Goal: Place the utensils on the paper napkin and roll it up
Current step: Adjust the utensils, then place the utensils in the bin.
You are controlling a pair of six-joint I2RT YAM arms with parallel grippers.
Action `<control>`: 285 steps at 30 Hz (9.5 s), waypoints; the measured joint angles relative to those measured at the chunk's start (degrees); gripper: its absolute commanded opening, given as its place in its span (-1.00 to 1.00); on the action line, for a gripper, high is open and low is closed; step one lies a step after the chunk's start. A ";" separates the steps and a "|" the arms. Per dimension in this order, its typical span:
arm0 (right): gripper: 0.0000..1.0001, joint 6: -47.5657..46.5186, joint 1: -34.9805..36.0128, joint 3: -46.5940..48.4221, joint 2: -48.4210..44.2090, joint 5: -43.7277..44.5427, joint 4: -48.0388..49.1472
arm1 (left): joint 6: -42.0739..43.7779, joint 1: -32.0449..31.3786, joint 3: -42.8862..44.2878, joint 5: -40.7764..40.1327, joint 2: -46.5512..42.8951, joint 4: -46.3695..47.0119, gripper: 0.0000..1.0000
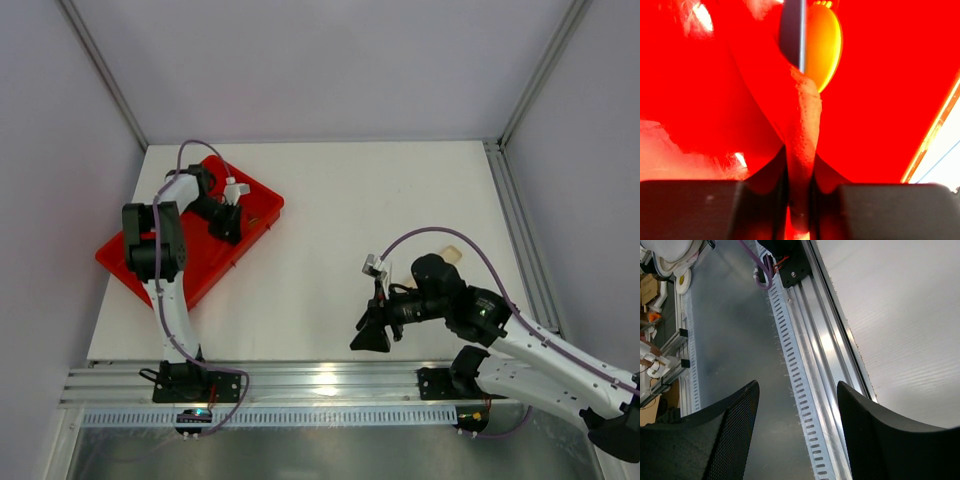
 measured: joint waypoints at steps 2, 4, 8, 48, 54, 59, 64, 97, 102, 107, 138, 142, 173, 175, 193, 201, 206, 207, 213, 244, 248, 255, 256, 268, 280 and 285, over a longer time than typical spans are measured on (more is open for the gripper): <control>0.34 0.00 0.00 0.00 -0.28 0.07 -0.04 | -0.02 0.00 -0.02 -0.09 0.11 -0.09 -0.88; 0.34 0.00 0.00 0.00 -0.50 0.22 -0.11 | -0.04 0.00 -0.07 -0.13 0.11 -0.04 -0.98; 0.34 0.00 0.00 0.00 -0.57 0.24 -0.13 | -0.24 0.17 -0.31 0.20 0.09 0.22 -1.00; 0.29 5.18 -0.17 2.95 9.79 5.29 7.15 | -41.40 -6.47 -24.98 6.38 -57.64 33.55 -1.00; 0.30 10.93 -1.09 4.50 13.11 5.90 18.16 | -59.08 -16.46 -40.50 7.85 -67.23 50.18 -1.00; 0.38 15.30 -4.85 4.98 14.32 5.35 27.91 | -71.32 -21.88 -51.60 6.05 -73.88 62.62 -1.00; 0.43 18.93 -8.13 4.98 17.11 2.67 35.85 | -79.93 -25.46 -56.63 4.72 -76.94 73.18 -1.00; 0.02 32.89 -6.12 5.03 27.54 -6.86 58.75 | -85.57 -33.79 -58.88 -1.36 -75.47 85.68 -1.00; -0.18 32.81 -4.59 5.55 28.20 -6.78 58.77 | -85.70 -33.97 -58.88 -1.55 -75.43 86.25 -1.00; -0.48 32.87 -4.26 5.62 28.22 -6.25 58.84 | -85.92 -33.99 -58.88 -1.75 -75.43 86.79 -1.00; -0.93 36.15 -4.13 5.51 31.21 -5.57 65.26 | -84.35 -34.40 -60.24 -2.29 -81.55 82.03 0.02; -0.93 36.20 -3.98 5.49 31.32 -5.81 65.31 | -84.56 -34.40 -60.83 -2.32 -80.56 82.53 -0.03; -0.93 34.77 -2.64 5.51 30.77 -5.75 63.87 | -88.72 -34.62 -62.79 -2.43 -81.72 85.50 -0.10; -0.93 34.58 -2.67 5.51 30.77 -5.66 63.60 | -88.61 -34.62 -63.08 -2.78 -82.64 84.65 -0.09; -0.93 34.58 -2.01 5.51 30.77 -5.20 63.32 | -88.39 -34.62 -63.36 -3.80 -82.42 83.52 -0.26; -0.93 34.58 -1.86 5.51 30.77 -5.22 63.14 | -87.97 -34.62 -63.36 -4.66 -83.19 82.53 -0.48; -0.93 34.58 -1.75 5.51 30.77 -5.16 62.90 | -87.82 -34.62 -63.36 -4.90 -83.38 82.09 -0.56; -0.92 34.58 -1.73 5.51 30.77 -5.16 62.88 | -87.82 -34.62 -63.36 -4.87 -83.38 82.12 -0.59; -0.93 34.62 -1.75 5.51 30.77 -5.14 62.58 | -87.27 -34.67 -63.32 -4.76 -83.41 82.05 -1.00; 0.68 6.56 -2.80 11.69 9.64 13.42 8.39 | -41.70 -19.34 -34.47 -16.26 -70.97 19.87 -1.00; 0.68 4.11 -2.97 11.67 9.22 13.53 3.87 | -32.79 -13.97 -27.54 -17.49 -64.76 12.28 -1.00; 0.68 2.95 -5.09 12.24 11.74 12.96 -0.59 | -15.21 -7.91 -12.96 -17.49 -47.50 6.16 -1.00; 0.68 2.86 -5.49 12.92 12.83 13.14 -1.97 | -13.03 -7.78 -12.48 -17.94 -45.48 5.97 -1.00; 0.67 -0.33 -9.99 37.33 25.29 12.96 -23.26 | -4.42 -4.55 -0.09 -24.68 -19.89 0.35 -1.00; 0.66 -0.76 -12.00 40.96 32.28 8.94 -28.44 | 0.00 -2.67 0.59 -11.61 -15.65 -0.66 -1.00; 0.66 -1.14 -12.52 40.96 32.63 8.13 -29.73 | 0.35 -2.58 -3.28 -10.40 -13.57 -0.81 -1.00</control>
